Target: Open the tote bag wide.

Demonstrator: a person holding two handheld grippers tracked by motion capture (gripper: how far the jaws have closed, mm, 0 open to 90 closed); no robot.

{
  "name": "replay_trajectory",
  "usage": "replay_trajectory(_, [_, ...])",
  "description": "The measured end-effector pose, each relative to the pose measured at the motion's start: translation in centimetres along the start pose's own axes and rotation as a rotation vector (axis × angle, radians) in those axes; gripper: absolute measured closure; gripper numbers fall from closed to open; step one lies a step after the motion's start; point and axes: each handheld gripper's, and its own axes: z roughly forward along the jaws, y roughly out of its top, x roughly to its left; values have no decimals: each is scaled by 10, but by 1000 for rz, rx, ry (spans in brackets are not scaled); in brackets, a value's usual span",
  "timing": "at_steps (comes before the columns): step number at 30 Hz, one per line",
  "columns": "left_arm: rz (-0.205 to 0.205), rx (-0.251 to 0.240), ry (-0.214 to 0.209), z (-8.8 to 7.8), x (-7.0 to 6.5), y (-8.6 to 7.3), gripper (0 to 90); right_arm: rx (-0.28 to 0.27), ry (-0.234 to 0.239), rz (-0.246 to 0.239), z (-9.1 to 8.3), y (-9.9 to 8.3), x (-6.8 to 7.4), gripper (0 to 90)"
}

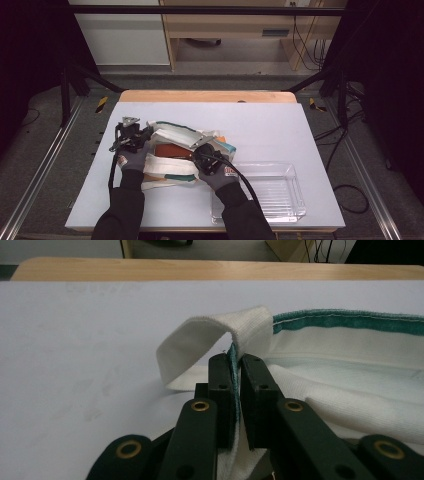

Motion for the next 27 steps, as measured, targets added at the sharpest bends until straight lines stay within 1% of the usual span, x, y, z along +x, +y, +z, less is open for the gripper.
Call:
replay_trajectory(2, [8,16,-4,4,1,-5,831,2,-8,-2,1,0,1,900])
replay_trajectory(3, [6,16,-2,5,1,-5,829,0,-12,-7,1,0,1,900])
replay_trajectory(5, [12,17,1,4,1,-4,825,2,-16,-10,2,-1,2,900])
replay_trajectory(6, [8,20,-4,4,1,-4,820,3,-17,-11,2,0,2,900])
replay_trajectory(8, [-11,18,-31,-1,5,-2,797,2,-18,-11,2,0,2,900])
replay_trajectory(10, [-38,0,-82,-10,9,1,729,-6,-21,-11,1,0,2,900])
replay_trajectory(11, [-43,-14,-110,-17,11,2,701,-15,-23,-8,1,-1,1,900])
replay_trajectory(12, [-40,-22,-133,-24,12,4,669,-28,-28,-2,-1,0,0,900])
replay_trajectory(13, [-30,-31,-146,-31,13,5,648,-53,-31,3,-4,0,0,900])
replay_trajectory(15, [0,-52,-164,-47,12,5,620,-124,-36,8,-14,1,-1,900])
replay_trajectory(17, [31,-72,-165,-61,9,3,599,-194,-38,22,-27,3,-2,900])
replay_trajectory(18, [44,-86,-174,-70,7,0,596,-224,-40,25,-33,4,-3,900])
replay_trajectory(19, [53,-90,-178,-74,5,-3,601,-249,-37,29,-40,6,-4,900])
replay_trajectory(20, [76,-94,-164,-81,1,-7,601,-261,-37,31,-43,7,-5,900])
replay_trajectory(21, [93,-97,-158,-85,0,-10,602,-275,-35,31,-48,8,-6,900])
replay_trajectory(23, [102,-97,-180,-92,-4,-19,609,-283,-36,33,-52,11,-9,900])
replay_trajectory(25, [125,-77,-186,-92,-8,-28,630,-283,-33,40,-54,15,-11,900])
replay_trajectory(27, [145,-49,-185,-87,-11,-35,632,-277,-27,42,-53,20,-12,895])
